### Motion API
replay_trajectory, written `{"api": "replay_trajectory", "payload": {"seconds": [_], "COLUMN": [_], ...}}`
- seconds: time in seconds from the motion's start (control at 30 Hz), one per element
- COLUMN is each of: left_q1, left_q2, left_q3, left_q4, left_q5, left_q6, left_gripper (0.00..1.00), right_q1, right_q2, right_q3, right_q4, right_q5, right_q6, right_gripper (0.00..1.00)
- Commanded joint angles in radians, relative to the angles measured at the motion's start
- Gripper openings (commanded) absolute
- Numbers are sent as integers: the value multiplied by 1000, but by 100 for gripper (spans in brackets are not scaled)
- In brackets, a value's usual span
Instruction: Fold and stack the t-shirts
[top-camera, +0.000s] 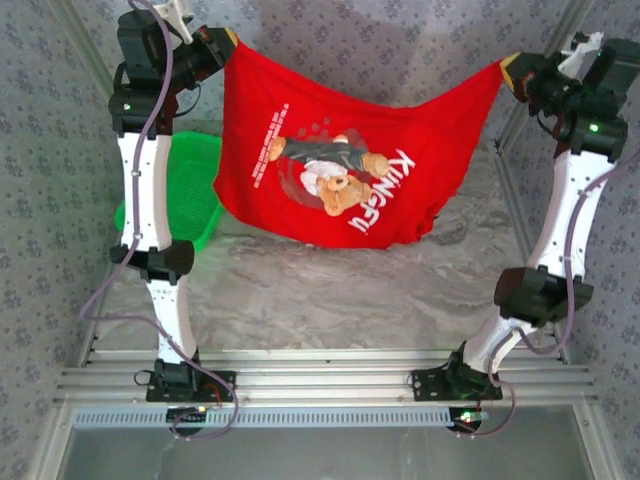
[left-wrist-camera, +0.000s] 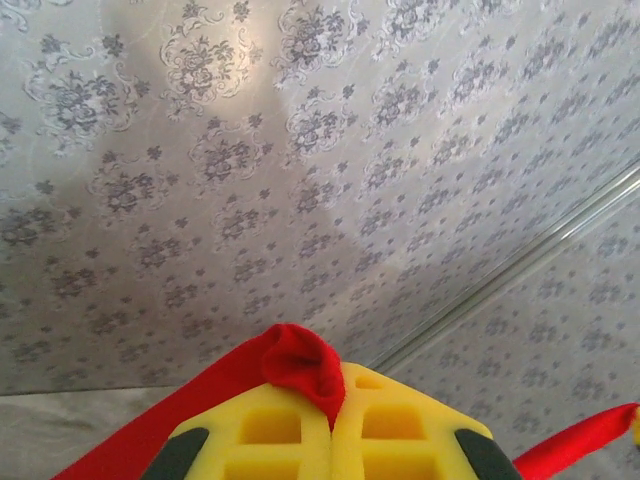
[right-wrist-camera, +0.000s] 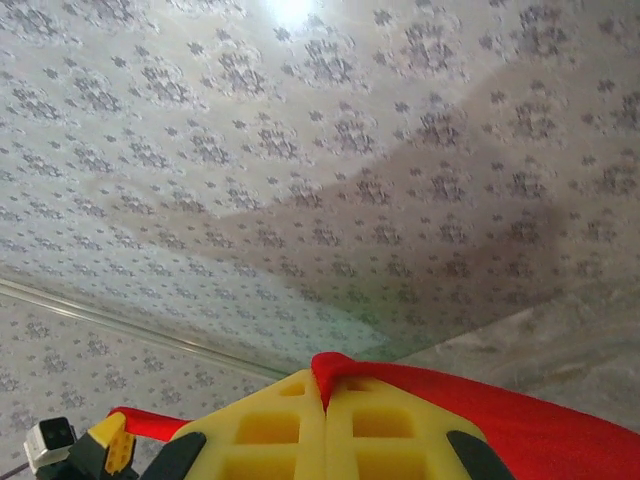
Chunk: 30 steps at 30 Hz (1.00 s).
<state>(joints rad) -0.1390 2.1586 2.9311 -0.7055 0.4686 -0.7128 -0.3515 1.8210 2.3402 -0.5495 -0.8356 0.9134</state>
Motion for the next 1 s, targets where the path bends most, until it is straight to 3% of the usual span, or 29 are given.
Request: {"api": "replay_trajectory", "payload": {"seconds": [0.0, 0.23, 0.37, 0.47, 0.6, 0.73, 0.77, 0.83, 0.97], "left_q1": [8, 62, 107, 120, 112, 0, -30, -89, -54], "left_q2": [-8, -34, -72, -98, -139, -196, -224, -347, -706], "left_q3": [8, 10, 10, 10, 8, -48, -112, -401, -1146], "left_q4": [240, 383, 386, 264, -33, -406, -459, -437, -107], "left_q5": [51, 56, 102, 137, 132, 37, 4, -50, -83], "left_q6": [-118, -152, -148, -76, 27, 250, 283, 312, 187], "left_gripper": [0, 0, 0, 0, 0, 0, 0, 0, 0], "right_q1": [-12, -63, -75, -84, -96, -94, -90, -89, -98], "right_q2": [54, 195, 146, 34, -209, -467, -518, -627, -798], "right_q3": [187, 455, 435, 285, -92, -508, -593, -778, -1058], "right_q4": [61, 287, 251, 186, 160, 87, 63, -28, -254], "right_q5": [-31, -8, -28, -50, -58, -44, -34, 7, 84], "right_q6": [53, 318, 279, 185, 67, -44, -77, -146, -229], "right_gripper": [0, 0, 0, 0, 0, 0, 0, 0, 0]}}
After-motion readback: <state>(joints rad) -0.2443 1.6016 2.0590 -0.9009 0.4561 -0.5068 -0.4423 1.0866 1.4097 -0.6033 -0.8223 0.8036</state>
